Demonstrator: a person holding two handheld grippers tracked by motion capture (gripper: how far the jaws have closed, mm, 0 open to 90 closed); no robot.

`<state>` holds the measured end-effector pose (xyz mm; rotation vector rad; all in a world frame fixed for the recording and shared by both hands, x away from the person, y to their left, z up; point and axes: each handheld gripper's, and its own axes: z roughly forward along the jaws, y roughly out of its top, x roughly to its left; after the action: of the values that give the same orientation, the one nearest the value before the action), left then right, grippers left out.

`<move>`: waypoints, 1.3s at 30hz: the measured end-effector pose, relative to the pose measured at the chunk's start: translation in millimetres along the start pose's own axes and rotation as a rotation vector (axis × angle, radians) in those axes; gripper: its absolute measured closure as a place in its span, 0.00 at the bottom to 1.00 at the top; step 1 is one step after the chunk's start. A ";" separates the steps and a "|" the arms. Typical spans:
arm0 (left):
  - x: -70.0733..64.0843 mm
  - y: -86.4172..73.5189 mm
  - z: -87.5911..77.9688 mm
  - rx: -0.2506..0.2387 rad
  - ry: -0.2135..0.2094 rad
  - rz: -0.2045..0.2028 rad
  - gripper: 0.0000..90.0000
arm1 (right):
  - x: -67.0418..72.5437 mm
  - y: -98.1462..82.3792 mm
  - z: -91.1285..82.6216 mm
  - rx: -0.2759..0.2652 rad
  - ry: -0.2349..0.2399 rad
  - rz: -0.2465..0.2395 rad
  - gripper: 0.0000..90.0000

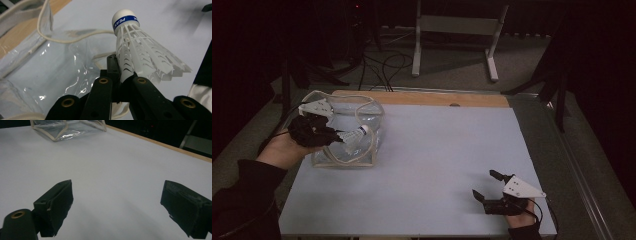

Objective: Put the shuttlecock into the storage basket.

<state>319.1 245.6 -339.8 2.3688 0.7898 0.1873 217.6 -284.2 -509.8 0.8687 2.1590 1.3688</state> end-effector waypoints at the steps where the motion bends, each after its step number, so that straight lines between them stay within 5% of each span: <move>1: 1.0 -1.1 1.1 0.006 0.001 -0.003 1.00 | -0.3 -0.1 0.0 0.002 0.002 -0.003 0.12; 36: 8.3 -12.0 45.1 0.128 -0.022 -0.054 1.00 | -0.8 -0.1 -0.9 0.004 -0.001 0.004 0.12; 39: 7.8 -13.3 46.7 0.129 -0.017 -0.051 0.94 | -0.7 -0.4 -0.7 0.006 0.000 0.008 0.12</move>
<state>333.6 234.2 -385.3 2.4645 0.8765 0.0970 217.6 -285.3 -509.8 0.8800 2.1631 1.3669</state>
